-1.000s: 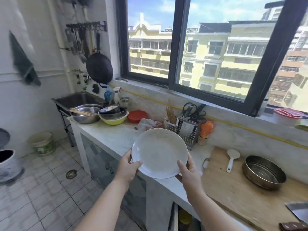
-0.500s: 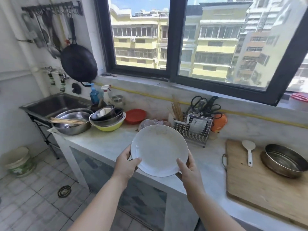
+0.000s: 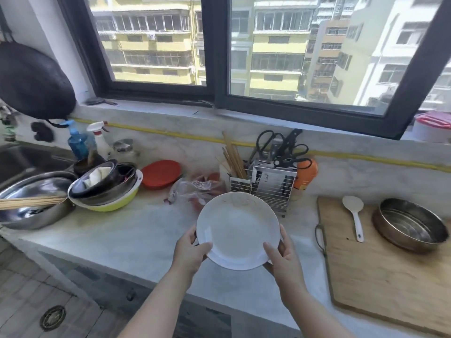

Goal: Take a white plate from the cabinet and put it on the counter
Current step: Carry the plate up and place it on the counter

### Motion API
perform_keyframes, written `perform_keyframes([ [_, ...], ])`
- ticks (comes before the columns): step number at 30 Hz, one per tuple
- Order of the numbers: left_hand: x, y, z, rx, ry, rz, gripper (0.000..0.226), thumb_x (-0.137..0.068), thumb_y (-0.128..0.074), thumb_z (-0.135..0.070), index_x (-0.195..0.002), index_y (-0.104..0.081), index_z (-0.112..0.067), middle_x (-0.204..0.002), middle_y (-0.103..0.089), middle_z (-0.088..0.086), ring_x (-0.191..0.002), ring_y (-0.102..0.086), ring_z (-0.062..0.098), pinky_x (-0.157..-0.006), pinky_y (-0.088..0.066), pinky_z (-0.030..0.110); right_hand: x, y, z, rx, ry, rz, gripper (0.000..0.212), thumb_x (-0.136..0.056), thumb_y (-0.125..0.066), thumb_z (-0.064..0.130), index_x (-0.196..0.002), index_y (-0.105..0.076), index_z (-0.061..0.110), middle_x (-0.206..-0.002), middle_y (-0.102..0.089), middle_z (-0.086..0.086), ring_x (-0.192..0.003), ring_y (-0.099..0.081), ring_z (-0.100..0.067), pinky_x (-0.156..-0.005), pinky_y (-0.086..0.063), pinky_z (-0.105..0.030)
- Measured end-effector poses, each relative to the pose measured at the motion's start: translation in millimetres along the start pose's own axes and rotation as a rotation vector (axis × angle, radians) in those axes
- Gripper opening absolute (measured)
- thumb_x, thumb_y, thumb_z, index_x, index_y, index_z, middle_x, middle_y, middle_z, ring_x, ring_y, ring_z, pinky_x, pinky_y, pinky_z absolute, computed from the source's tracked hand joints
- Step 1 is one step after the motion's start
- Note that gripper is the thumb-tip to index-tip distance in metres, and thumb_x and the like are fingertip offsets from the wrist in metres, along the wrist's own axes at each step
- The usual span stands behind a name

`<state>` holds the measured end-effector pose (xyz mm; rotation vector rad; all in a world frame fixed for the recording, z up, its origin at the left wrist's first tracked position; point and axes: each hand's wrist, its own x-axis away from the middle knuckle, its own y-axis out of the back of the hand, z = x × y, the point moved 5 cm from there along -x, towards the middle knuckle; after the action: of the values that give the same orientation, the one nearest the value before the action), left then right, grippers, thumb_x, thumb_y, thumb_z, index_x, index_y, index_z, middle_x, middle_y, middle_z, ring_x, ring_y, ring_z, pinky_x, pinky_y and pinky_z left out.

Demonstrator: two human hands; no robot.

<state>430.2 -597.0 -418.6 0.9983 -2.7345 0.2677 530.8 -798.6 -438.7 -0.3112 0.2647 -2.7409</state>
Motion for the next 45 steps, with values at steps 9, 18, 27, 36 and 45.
perform_keyframes([
  [9, -72.3, -42.5, 30.6, -0.042, 0.068, 0.062, 0.052, -0.077, -0.057, 0.012, -0.107, -0.063, -0.030, -0.108, -0.066, -0.008, -0.096, -0.064, 0.015, -0.063, -0.058, 0.024, -61.8, 34.1, -25.4, 0.013, -0.063, -0.090, 0.055, -0.084, -0.064, 0.008, -0.111, -0.053, 0.055, -0.122, -0.064, 0.008, -0.108, -0.062, -0.012, -0.068, -0.058, -0.026],
  [18, -112.6, -47.0, 73.8, -0.107, 0.124, 0.123, 0.063, -0.074, -0.061, 0.012, -0.124, -0.058, -0.026, -0.118, -0.063, -0.004, -0.112, -0.056, 0.021, -0.074, -0.057, 0.032, -82.7, 48.3, -67.5, 0.027, -0.149, -0.192, 0.059, -0.083, -0.065, 0.008, -0.117, -0.049, 0.053, -0.126, -0.058, 0.008, -0.116, -0.055, -0.016, -0.073, -0.058, -0.029],
  [27, -141.8, -40.2, 107.1, -0.148, 0.201, 0.180, 0.062, -0.069, -0.067, 0.003, -0.119, -0.062, -0.033, -0.114, -0.065, -0.013, -0.108, -0.060, 0.019, -0.074, -0.058, 0.035, -87.1, 46.4, -97.2, 0.042, -0.203, -0.305, 0.066, -0.084, -0.064, 0.008, -0.139, -0.039, 0.035, -0.132, -0.055, 0.000, -0.106, -0.060, -0.012, -0.072, -0.059, -0.028],
  [36, -155.5, -28.5, 123.9, -0.136, 0.228, 0.225, 0.066, -0.069, -0.070, 0.007, -0.124, -0.060, -0.027, -0.112, -0.069, -0.008, -0.101, -0.064, 0.014, -0.073, -0.059, 0.037, -85.6, 39.5, -115.8, 0.029, -0.208, -0.387, 0.065, -0.081, -0.068, 0.007, -0.134, -0.046, 0.037, -0.128, -0.058, 0.002, -0.103, -0.061, -0.011, -0.074, -0.060, -0.031],
  [45, -158.0, -26.9, 137.6, -0.168, 0.237, 0.249, 0.066, -0.072, -0.068, 0.008, -0.129, -0.056, -0.023, -0.119, -0.066, 0.001, -0.108, -0.062, 0.021, -0.088, -0.054, 0.050, -84.0, 41.8, -129.6, 0.075, -0.214, -0.402, 0.061, -0.081, -0.068, 0.010, -0.132, -0.048, 0.038, -0.123, -0.060, 0.001, -0.105, -0.062, -0.016, -0.071, -0.059, -0.029],
])
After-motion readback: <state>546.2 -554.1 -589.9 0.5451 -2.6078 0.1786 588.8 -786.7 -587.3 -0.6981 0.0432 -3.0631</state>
